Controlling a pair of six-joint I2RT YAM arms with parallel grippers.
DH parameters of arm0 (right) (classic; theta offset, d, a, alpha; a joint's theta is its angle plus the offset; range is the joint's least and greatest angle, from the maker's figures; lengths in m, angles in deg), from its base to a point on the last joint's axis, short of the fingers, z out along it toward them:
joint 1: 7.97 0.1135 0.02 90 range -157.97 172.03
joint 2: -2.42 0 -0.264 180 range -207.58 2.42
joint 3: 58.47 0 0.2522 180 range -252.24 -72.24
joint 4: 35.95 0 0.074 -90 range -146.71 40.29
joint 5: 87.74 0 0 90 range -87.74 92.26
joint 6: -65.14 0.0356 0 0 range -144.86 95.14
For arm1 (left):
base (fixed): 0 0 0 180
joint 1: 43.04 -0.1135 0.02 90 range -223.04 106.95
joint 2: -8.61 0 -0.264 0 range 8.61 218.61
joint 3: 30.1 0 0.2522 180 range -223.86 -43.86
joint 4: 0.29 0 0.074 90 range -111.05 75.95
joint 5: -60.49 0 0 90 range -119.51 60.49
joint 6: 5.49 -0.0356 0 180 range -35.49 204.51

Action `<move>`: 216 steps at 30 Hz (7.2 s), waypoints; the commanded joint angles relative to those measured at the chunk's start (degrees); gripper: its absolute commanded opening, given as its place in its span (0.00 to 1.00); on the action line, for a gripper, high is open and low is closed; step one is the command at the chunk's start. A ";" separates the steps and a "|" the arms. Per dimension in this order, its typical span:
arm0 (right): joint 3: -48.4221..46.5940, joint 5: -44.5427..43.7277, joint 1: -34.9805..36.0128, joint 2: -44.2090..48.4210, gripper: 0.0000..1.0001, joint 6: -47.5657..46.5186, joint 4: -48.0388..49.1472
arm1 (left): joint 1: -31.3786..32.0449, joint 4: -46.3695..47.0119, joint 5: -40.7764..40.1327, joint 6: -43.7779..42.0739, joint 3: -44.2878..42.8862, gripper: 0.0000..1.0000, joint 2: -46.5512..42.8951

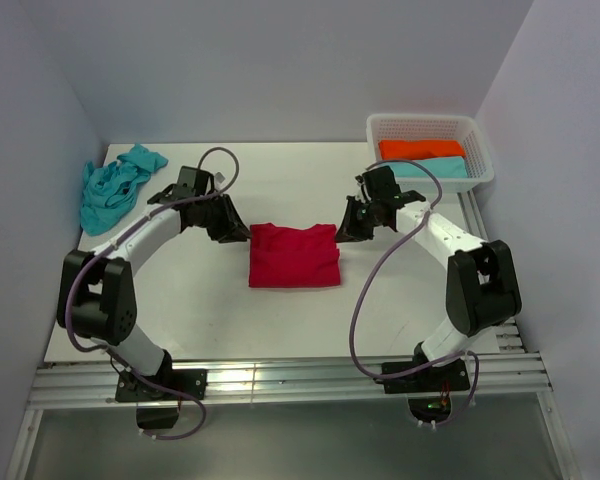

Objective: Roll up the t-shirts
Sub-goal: Roll the tshirt

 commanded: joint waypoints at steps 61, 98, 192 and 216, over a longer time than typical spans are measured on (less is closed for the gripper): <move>3.11 -16.52 26.78 8.11 0.48 8.79 -9.33 | 6.43 -1.86 -0.53 -8.58 -25.91 0.31 19.67; -63.52 -58.62 50.60 -44.70 0.95 14.23 -49.86 | -29.35 -1.80 2.72 -5.67 5.81 0.37 -13.47; 23.49 31.99 10.96 -26.86 0.00 36.48 75.64 | 10.11 41.62 5.62 11.64 6.60 0.48 17.55; 24.19 33.92 9.11 -26.51 0.00 37.36 76.87 | 6.07 58.66 3.51 14.80 32.88 0.91 -1.26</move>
